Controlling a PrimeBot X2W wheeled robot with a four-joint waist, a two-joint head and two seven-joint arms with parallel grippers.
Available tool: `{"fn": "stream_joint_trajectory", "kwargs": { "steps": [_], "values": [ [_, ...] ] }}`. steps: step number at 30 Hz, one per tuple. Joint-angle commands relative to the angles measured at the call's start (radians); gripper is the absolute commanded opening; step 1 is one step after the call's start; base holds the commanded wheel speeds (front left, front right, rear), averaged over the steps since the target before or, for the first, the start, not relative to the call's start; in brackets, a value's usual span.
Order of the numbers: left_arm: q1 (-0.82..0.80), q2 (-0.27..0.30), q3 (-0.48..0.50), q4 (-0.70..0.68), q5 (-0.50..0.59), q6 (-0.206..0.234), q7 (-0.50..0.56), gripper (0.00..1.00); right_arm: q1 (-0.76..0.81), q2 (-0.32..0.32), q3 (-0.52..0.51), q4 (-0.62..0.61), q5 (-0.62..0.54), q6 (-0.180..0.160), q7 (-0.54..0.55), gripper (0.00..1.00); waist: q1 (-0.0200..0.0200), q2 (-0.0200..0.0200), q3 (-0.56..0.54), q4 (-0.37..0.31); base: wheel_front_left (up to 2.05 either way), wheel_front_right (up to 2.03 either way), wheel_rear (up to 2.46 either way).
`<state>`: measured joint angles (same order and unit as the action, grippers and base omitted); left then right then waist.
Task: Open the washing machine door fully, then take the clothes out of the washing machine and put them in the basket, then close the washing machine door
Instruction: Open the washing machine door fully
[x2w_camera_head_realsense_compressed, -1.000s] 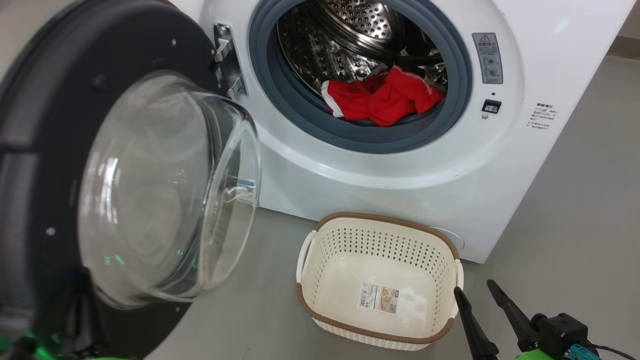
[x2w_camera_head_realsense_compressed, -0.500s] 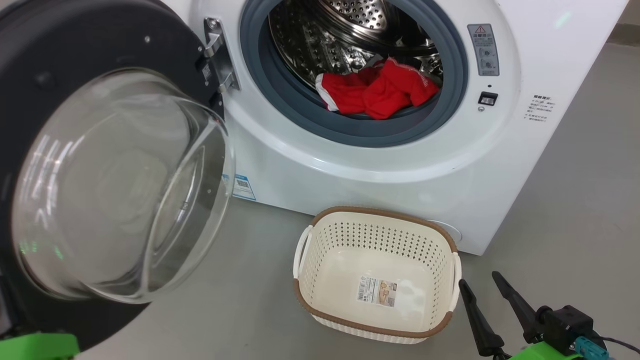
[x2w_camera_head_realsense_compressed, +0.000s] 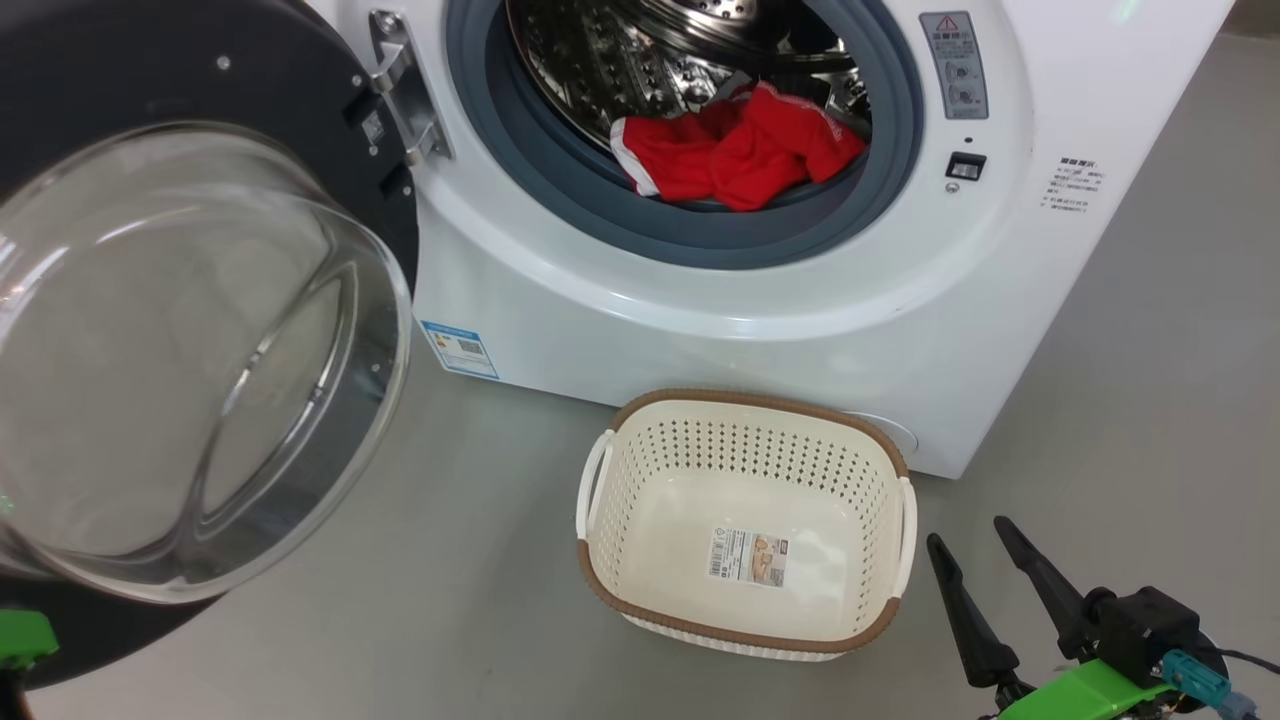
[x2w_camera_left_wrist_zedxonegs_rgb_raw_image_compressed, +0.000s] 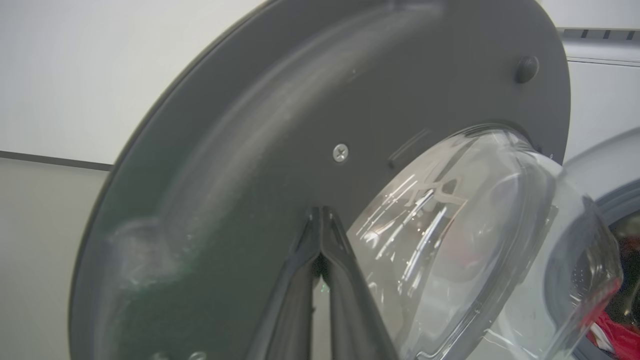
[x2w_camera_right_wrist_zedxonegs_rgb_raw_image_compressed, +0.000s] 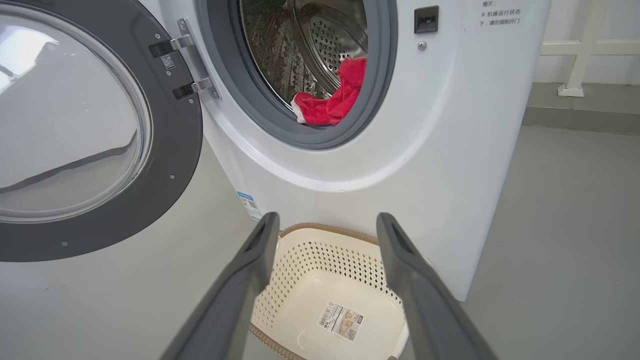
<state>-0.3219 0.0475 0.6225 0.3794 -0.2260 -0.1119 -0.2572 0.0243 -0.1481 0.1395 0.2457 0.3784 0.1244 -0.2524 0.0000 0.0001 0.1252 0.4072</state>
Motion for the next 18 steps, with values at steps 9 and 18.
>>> {"fn": "stream_joint_trajectory", "kwargs": {
  "steps": [9, 18],
  "values": [
    [-0.107, 0.084, 0.097, 0.070, 0.047, -0.012, -0.005, 0.00, -0.045, -0.019, 0.019, -0.028, 0.006, 0.006, -0.009, 1.00, 0.0000, -0.0001, 0.028, -0.021, 0.00, 0.00, 0.00],
    [-0.112, 0.084, 0.127, 0.087, 0.061, -0.018, -0.005, 0.00, -0.047, -0.011, 0.015, -0.020, 0.007, 0.006, -0.009, 1.00, 0.0000, -0.0001, 0.007, -0.025, 0.00, 0.00, 0.00]
  ]
}}
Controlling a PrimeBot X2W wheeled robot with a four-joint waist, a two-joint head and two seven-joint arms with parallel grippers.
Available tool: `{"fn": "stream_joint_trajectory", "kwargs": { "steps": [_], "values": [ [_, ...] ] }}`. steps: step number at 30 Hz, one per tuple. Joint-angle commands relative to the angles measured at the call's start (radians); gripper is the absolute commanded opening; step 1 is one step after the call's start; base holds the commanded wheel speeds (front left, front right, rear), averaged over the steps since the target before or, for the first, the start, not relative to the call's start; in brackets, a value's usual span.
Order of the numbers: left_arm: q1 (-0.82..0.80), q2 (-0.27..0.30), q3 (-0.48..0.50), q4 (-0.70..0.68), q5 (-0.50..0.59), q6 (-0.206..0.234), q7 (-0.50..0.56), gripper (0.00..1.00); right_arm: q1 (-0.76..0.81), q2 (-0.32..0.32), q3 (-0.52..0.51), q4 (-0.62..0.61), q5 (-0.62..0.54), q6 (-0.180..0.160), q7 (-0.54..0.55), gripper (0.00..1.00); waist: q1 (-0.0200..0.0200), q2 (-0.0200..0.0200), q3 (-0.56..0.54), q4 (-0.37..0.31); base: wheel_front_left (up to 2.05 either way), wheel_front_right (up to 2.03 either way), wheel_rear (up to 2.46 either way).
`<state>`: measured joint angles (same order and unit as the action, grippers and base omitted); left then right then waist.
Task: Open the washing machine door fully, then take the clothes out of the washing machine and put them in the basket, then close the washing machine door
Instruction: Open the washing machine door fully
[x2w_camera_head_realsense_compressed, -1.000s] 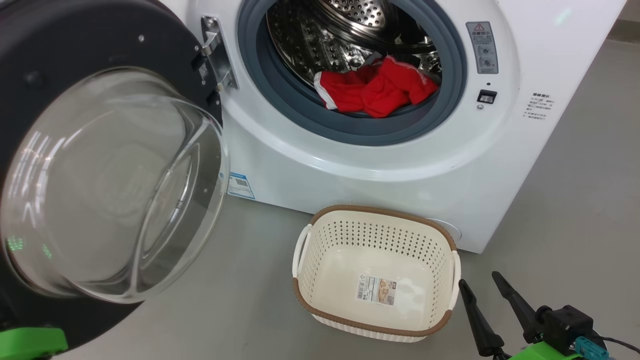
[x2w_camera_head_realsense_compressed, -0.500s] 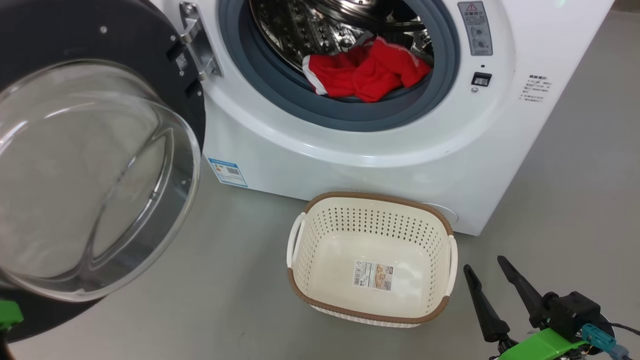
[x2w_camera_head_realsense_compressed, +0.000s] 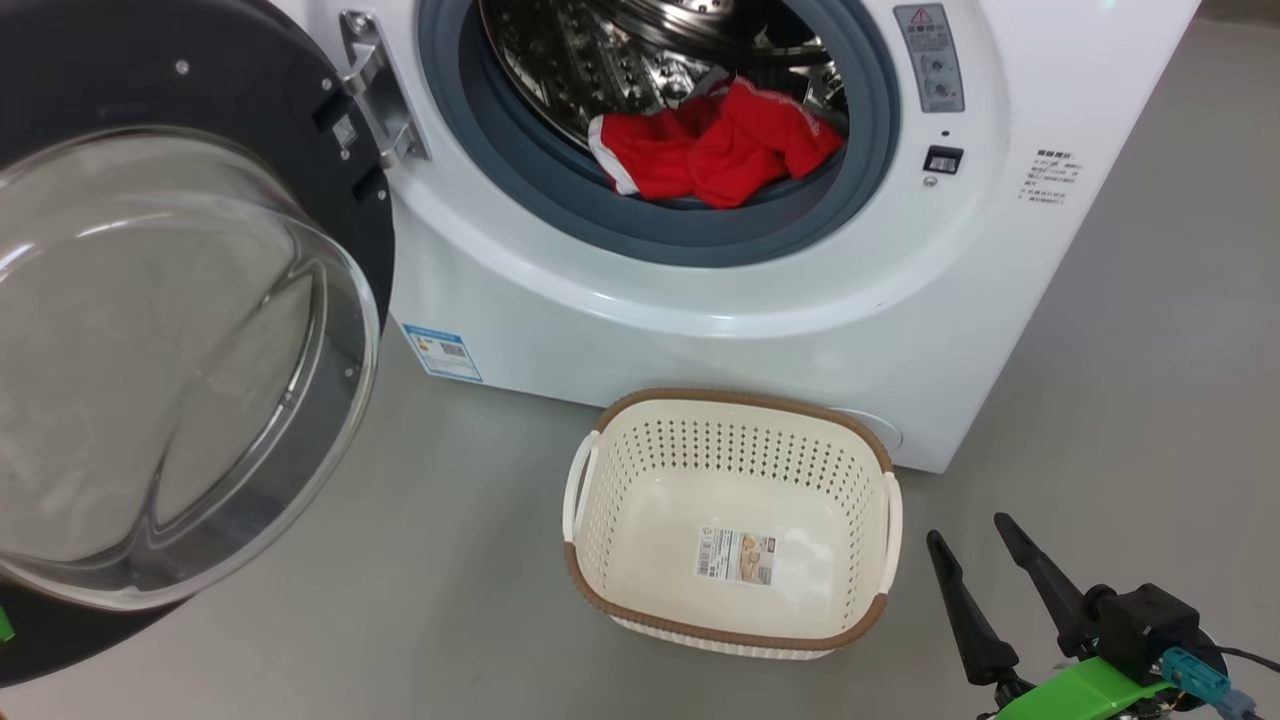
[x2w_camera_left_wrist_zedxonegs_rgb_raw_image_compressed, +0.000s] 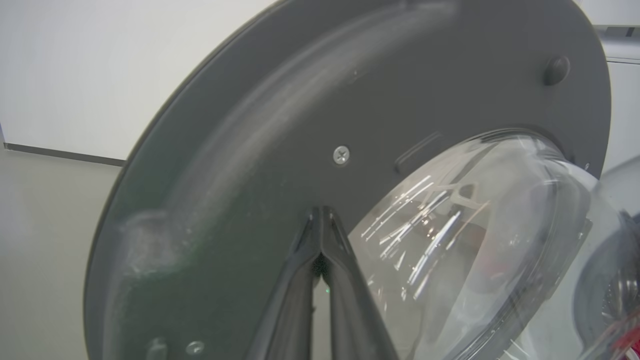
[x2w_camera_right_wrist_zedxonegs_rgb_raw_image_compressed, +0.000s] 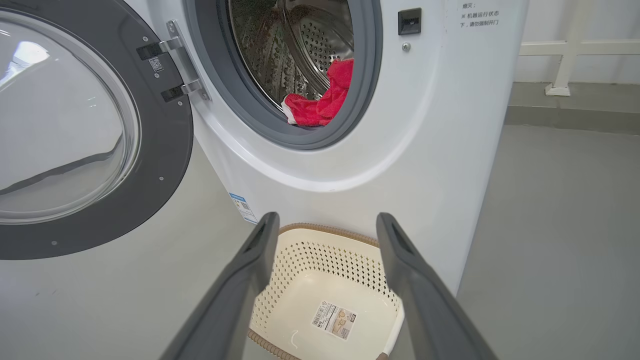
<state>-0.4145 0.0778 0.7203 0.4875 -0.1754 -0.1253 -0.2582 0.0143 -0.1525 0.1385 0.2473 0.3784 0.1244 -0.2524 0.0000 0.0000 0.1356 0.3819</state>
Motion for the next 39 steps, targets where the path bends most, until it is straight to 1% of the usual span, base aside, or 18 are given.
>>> {"fn": "stream_joint_trajectory", "kwargs": {
  "steps": [1, 5, 9, 16, 20, 21, 28, 29, 30, 31, 32, 33, 34, 39],
  "values": [
    [-0.016, 0.054, 0.030, -0.019, 0.010, -0.004, -0.004, 0.00, -0.035, -0.004, 0.017, -0.020, 0.007, 0.006, -0.009, 1.00, 0.0000, 0.0000, -0.009, 0.000, 0.00, 0.00, 0.00],
    [0.014, 0.056, 0.004, -0.017, -0.012, -0.005, -0.004, 0.00, -0.030, 0.003, 0.019, -0.016, 0.008, 0.006, -0.009, 1.00, 0.0000, 0.0000, -0.030, -0.002, 0.00, 0.00, 0.00],
    [0.078, 0.042, -0.046, -0.037, -0.063, -0.005, -0.004, 0.00, -0.019, 0.013, 0.019, -0.015, 0.011, 0.006, -0.009, 1.00, 0.0000, 0.0000, -0.059, -0.006, 0.00, 0.00, 0.00],
    [0.186, 0.002, -0.135, -0.121, -0.122, -0.005, -0.004, 0.00, -0.007, 0.024, 0.018, -0.015, 0.017, 0.006, -0.009, 1.00, 0.0000, 0.0000, -0.089, -0.016, 0.00, 0.00, 0.00],
    [0.245, -0.017, -0.191, -0.175, -0.134, -0.005, -0.004, 0.00, 0.001, 0.028, 0.011, -0.020, 0.018, 0.006, -0.009, 1.00, 0.0000, 0.0000, -0.100, -0.027, 0.00, 0.00, 0.00],
    [0.259, -0.020, -0.208, -0.187, -0.136, -0.005, -0.004, 0.02, 0.003, 0.029, 0.007, -0.021, 0.018, 0.006, -0.009, 1.00, 0.0000, 0.0000, -0.103, -0.030, 0.00, 0.00, 0.00],
    [0.345, -0.027, -0.347, -0.254, -0.143, -0.005, -0.004, 0.46, 0.013, 0.034, -0.015, -0.030, 0.018, 0.006, -0.009, 1.00, 0.0000, 0.0000, -0.113, -0.073, 0.00, 0.00, 0.00],
    [0.352, -0.027, -0.368, -0.261, -0.138, -0.005, -0.004, 0.50, 0.014, 0.034, -0.018, -0.032, 0.018, 0.006, -0.009, 1.00, 0.0000, 0.0000, -0.115, -0.081, 0.00, 0.00, 0.00],
    [0.359, -0.027, -0.386, -0.269, -0.136, -0.005, -0.004, 0.62, 0.016, 0.035, -0.021, -0.034, 0.017, 0.006, -0.009, 1.00, 0.0000, 0.0000, -0.114, -0.090, 0.00, 0.00, 0.00],
    [0.364, -0.027, -0.399, -0.274, -0.142, -0.005, -0.004, 0.72, 0.017, 0.035, -0.024, -0.036, 0.017, 0.006, -0.009, 1.00, 0.0000, 0.0000, -0.114, -0.098, 0.00, 0.00, 0.00],
    [0.370, -0.027, -0.416, -0.278, -0.145, -0.005, -0.004, 0.78, 0.017, 0.034, -0.026, -0.038, 0.018, 0.006, -0.009, 1.00, 0.0000, 0.0000, -0.113, -0.107, 0.00, 0.00, 0.00],
    [0.374, -0.027, -0.435, -0.283, -0.146, -0.005, -0.004, 0.90, 0.018, 0.034, -0.030, -0.040, 0.019, 0.006, -0.009, 1.00, 0.0000, 0.0000, -0.113, -0.117, 0.00, 0.00, 0.00],
    [0.377, -0.027, -0.454, -0.286, -0.150, -0.005, -0.004, 1.00, 0.018, 0.034, -0.033, -0.042, 0.020, 0.006, -0.009, 1.00, 0.0000, 0.0000, -0.112, -0.126, 0.00, 0.00, 0.00],
    [0.387, -0.027, -0.530, -0.304, -0.148, -0.005, -0.004, 1.00, 0.014, 0.030, -0.046, -0.048, 0.022, 0.006, -0.009, 1.00, 0.0000, 0.0000, -0.101, -0.178, 0.00, 0.00, 0.00]
  ]
}}
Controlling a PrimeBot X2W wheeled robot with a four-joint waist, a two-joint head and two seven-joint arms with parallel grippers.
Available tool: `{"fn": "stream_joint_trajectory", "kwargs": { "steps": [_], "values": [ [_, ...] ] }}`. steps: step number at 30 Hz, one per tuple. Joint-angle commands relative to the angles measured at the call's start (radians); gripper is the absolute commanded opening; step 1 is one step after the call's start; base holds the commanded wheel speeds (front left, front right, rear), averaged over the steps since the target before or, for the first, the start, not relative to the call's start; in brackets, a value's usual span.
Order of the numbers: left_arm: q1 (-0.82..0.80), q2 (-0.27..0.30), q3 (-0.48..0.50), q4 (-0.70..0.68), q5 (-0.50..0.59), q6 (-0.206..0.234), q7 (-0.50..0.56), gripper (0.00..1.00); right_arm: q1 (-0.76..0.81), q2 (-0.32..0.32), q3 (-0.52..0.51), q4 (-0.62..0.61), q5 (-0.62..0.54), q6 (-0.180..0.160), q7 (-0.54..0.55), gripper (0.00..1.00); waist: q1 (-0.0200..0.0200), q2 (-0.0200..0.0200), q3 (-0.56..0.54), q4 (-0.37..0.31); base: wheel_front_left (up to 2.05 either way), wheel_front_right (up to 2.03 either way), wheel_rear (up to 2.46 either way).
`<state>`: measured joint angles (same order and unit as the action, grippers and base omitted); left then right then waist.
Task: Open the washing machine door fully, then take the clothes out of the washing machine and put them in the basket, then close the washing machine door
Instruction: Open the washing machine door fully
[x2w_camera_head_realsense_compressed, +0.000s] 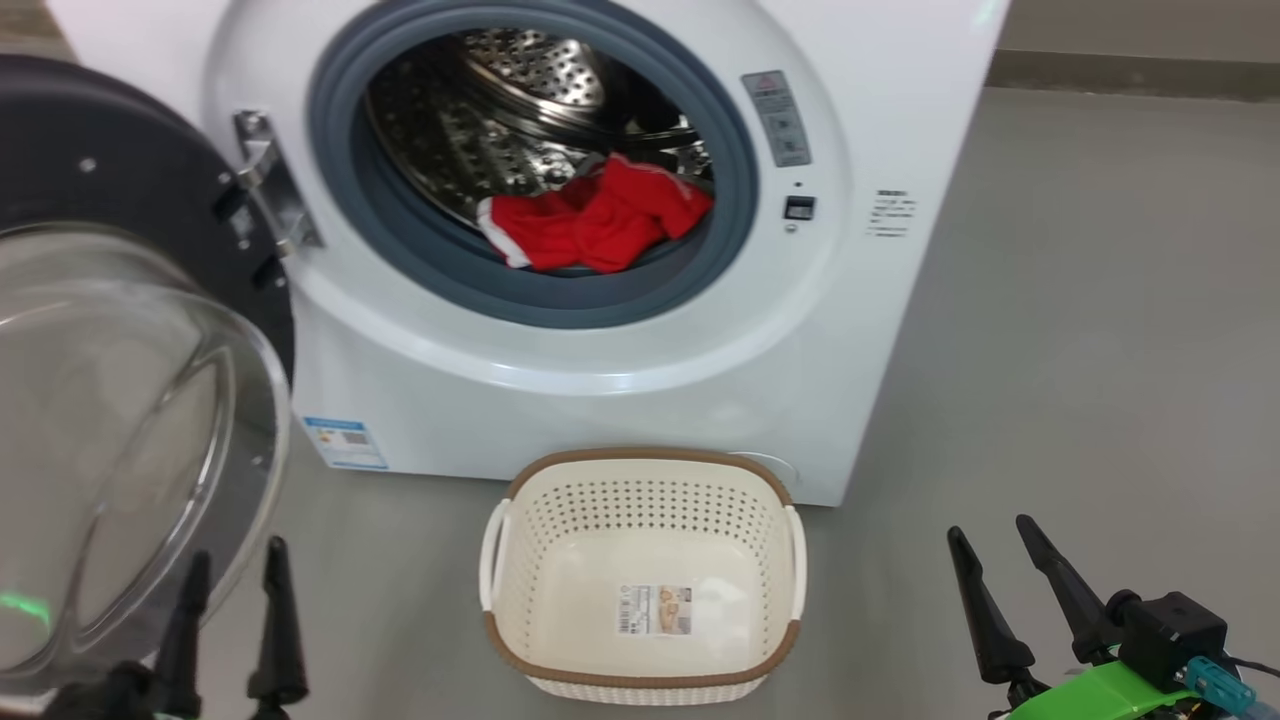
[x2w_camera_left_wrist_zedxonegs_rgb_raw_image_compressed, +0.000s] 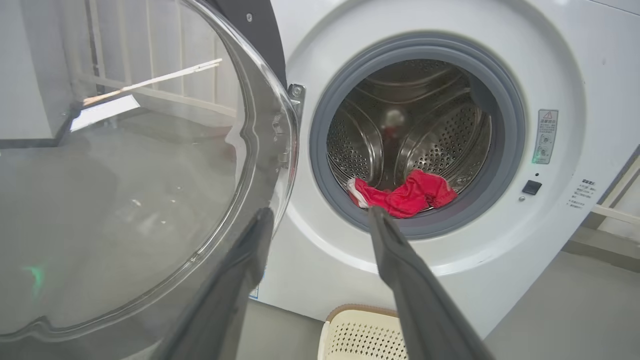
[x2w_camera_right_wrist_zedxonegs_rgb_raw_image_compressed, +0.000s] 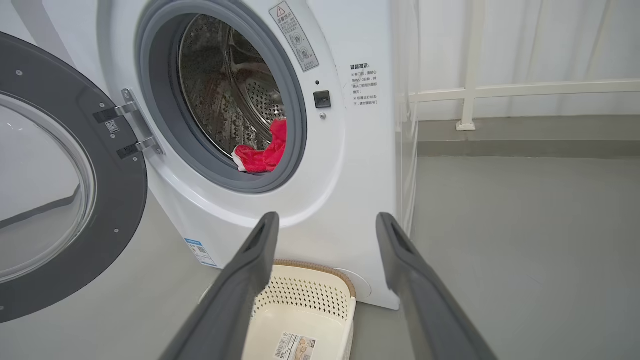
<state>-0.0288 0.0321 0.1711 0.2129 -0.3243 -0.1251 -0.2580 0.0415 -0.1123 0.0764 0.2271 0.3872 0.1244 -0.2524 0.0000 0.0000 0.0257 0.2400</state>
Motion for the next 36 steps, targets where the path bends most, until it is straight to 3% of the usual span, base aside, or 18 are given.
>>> {"fn": "stream_joint_trajectory", "kwargs": {
  "steps": [1, 22, 36],
  "values": [
    [0.001, 0.018, 0.010, -0.031, -0.001, -0.006, -0.004, 1.00, -0.014, -0.011, 0.012, -0.029, 0.013, 0.006, -0.009, 1.00, 0.0000, 0.0000, 0.011, -0.047, 0.00, 0.00, 0.00],
    [-0.004, 0.023, -0.130, -0.064, -0.022, -0.006, -0.004, 1.00, -0.038, -0.021, -0.040, -0.038, 0.026, 0.006, -0.009, 1.00, 0.0000, 0.0000, 0.047, -0.237, 0.00, 0.00, 0.00],
    [-0.002, 0.027, -0.144, -0.098, -0.015, -0.006, -0.004, 1.00, -0.030, -0.018, -0.064, -0.040, 0.025, 0.006, -0.009, 1.00, 0.0000, 0.0000, 0.050, -0.282, 0.00, 0.00, 0.00]
  ]
}}
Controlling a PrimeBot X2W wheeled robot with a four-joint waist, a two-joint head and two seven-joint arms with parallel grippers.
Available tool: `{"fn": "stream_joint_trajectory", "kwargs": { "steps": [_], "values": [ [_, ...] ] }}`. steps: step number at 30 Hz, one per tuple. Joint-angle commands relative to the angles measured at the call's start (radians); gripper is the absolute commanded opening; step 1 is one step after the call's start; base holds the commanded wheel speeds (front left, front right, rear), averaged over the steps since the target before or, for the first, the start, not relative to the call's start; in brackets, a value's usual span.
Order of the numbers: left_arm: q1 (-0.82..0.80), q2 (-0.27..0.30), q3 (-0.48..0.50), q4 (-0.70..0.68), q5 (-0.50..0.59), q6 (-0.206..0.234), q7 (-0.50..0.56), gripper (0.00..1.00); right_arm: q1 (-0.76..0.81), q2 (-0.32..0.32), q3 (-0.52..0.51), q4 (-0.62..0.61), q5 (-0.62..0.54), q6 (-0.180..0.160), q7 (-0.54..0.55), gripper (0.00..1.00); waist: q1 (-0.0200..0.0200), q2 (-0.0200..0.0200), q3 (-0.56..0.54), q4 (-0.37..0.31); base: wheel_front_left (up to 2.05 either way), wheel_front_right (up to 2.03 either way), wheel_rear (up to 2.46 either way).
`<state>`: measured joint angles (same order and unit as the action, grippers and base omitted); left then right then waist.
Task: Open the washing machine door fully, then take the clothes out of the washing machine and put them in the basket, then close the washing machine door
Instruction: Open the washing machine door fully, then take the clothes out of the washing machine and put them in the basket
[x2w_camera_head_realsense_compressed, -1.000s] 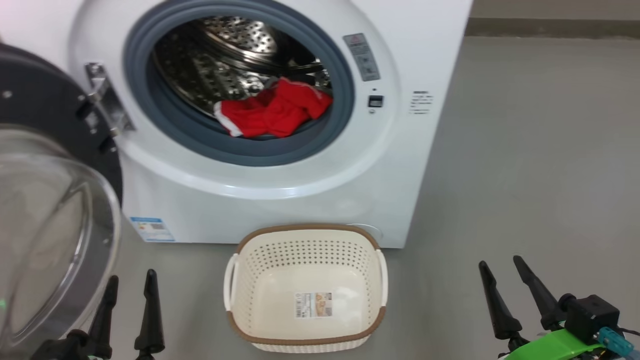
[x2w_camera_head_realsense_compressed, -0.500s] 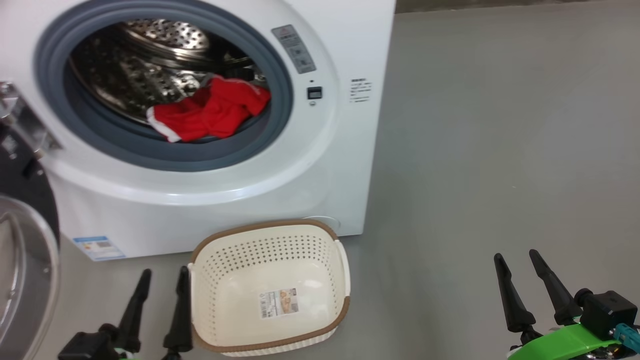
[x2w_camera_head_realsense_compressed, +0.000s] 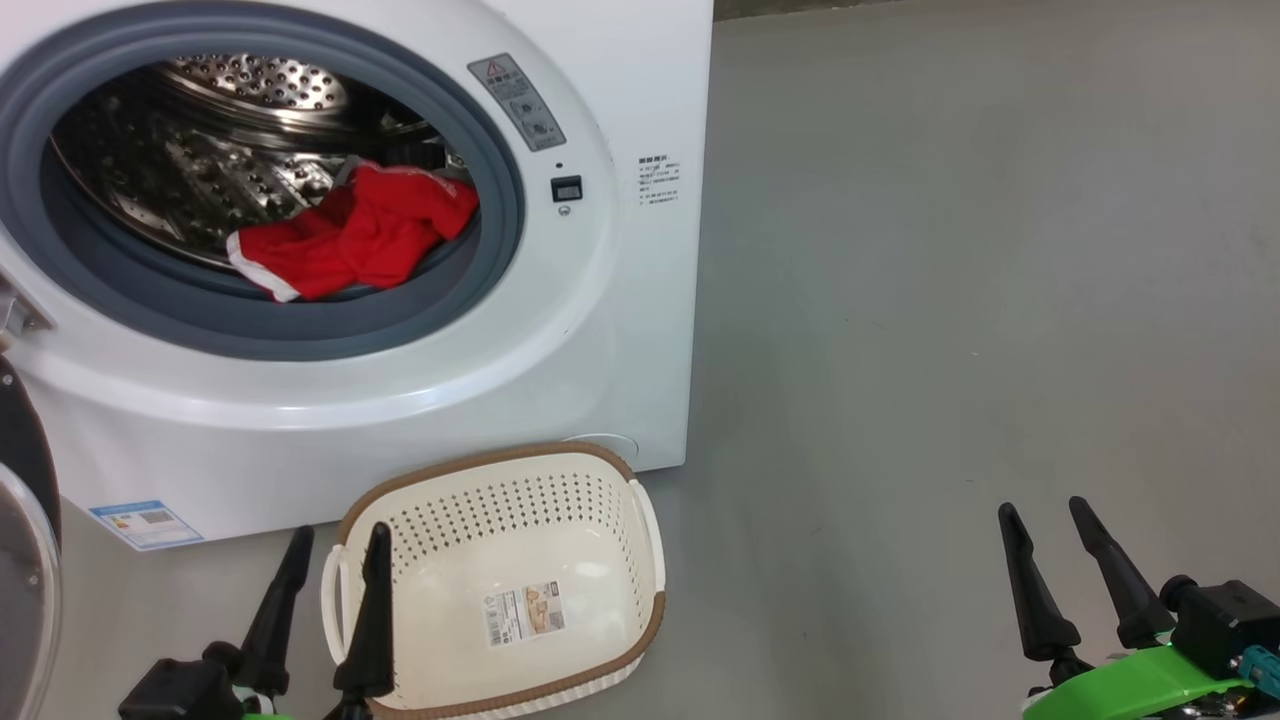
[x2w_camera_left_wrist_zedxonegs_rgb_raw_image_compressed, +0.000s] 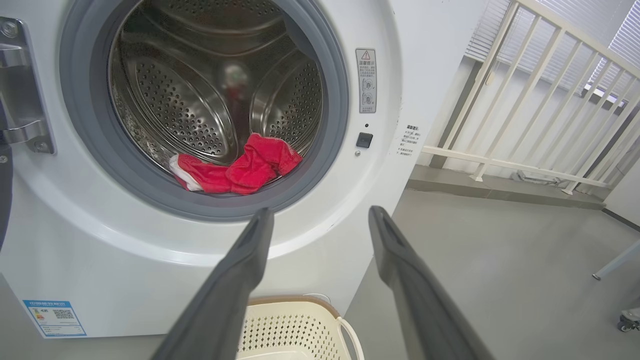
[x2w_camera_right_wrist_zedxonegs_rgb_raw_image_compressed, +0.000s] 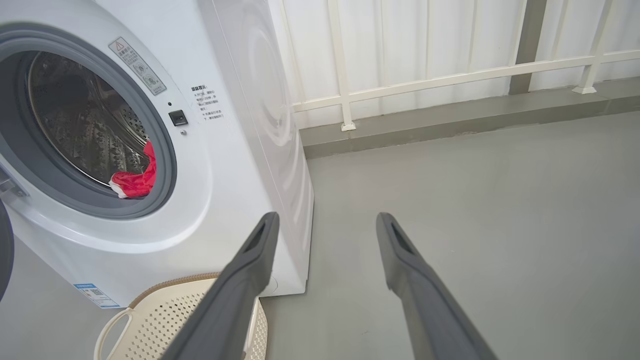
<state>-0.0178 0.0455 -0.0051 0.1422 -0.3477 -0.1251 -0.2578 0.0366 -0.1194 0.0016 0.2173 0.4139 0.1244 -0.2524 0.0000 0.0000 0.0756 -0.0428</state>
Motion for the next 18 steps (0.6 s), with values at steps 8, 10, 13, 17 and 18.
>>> {"fn": "stream_joint_trajectory", "kwargs": {
  "steps": [8, 10, 13, 17, 18],
  "values": [
    [-0.015, 0.013, 0.051, -0.026, 0.018, -0.006, -0.004, 1.00, -0.029, -0.006, 0.007, -0.033, -0.004, 0.006, -0.009, 1.00, 0.0000, 0.0000, 0.004, 0.010, 0.00, 0.00, 0.00],
    [-0.015, 0.012, 0.052, -0.025, 0.017, -0.006, -0.004, 1.00, -0.029, -0.006, 0.007, -0.033, -0.004, 0.006, -0.009, 1.00, 0.0000, 0.0000, 0.004, 0.013, 0.00, 0.00, 0.00],
    [-0.015, 0.012, 0.058, -0.025, 0.017, -0.006, -0.004, 1.00, -0.029, -0.006, 0.007, -0.033, -0.005, 0.006, -0.009, 1.00, 0.0000, 0.0000, 0.003, 0.015, 0.00, 0.00, 0.00],
    [-0.017, 0.010, 0.064, -0.025, 0.009, -0.006, -0.004, 1.00, -0.032, -0.006, 0.008, -0.034, -0.006, 0.006, -0.009, 1.00, 0.0000, 0.0000, 0.005, 0.016, 0.06, -0.06, 0.00],
    [-0.018, 0.010, 0.063, -0.026, 0.008, -0.006, -0.004, 1.00, -0.032, -0.006, 0.008, -0.034, -0.006, 0.006, -0.009, 1.00, 0.0000, 0.0000, 0.005, 0.017, 0.32, -0.32, 0.00]
  ]
}}
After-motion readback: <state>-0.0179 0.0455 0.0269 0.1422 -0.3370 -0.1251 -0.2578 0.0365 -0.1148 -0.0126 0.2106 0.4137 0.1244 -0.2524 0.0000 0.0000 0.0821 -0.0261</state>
